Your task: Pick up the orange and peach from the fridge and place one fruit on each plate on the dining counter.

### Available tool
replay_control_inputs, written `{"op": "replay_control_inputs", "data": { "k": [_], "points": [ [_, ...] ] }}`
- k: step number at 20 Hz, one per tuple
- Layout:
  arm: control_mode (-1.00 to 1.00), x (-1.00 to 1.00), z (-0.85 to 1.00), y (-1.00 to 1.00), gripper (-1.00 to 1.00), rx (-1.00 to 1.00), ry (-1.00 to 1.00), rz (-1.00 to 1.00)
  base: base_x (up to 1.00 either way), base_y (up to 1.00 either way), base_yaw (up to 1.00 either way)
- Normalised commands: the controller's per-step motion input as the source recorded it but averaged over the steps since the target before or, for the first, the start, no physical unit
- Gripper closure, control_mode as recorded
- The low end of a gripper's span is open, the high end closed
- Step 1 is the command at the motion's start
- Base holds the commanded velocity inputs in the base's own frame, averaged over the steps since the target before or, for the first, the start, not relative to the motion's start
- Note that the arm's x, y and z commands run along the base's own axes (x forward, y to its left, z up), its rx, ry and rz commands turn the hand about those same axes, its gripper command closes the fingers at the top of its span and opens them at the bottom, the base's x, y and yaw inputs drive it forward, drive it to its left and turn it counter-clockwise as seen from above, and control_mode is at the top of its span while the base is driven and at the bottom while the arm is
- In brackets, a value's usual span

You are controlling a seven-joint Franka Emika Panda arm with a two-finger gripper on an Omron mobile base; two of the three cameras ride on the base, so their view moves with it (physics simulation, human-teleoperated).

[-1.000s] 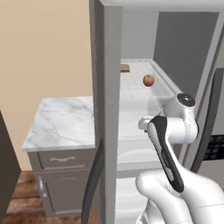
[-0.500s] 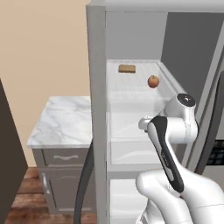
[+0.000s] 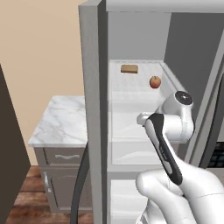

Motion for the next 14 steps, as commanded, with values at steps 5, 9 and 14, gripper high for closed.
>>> {"op": "replay_control_inputs", "data": {
  "k": [5, 9, 14],
  "points": [
    [-1.00, 0.30, 0.64, 0.00, -1.00, -0.07, -0.17, 0.00, 0.00, 0.00, 0.00],
    [-1.00, 0.01, 0.82, -0.12, -1.00, -0.11, -0.16, 0.00, 0.00, 0.00, 0.00],
    [-1.00, 0.04, 0.82, -0.37, -1.00, -0.02, -0.10, 0.06, 0.00, 0.00, 0.00]
  ]
}}
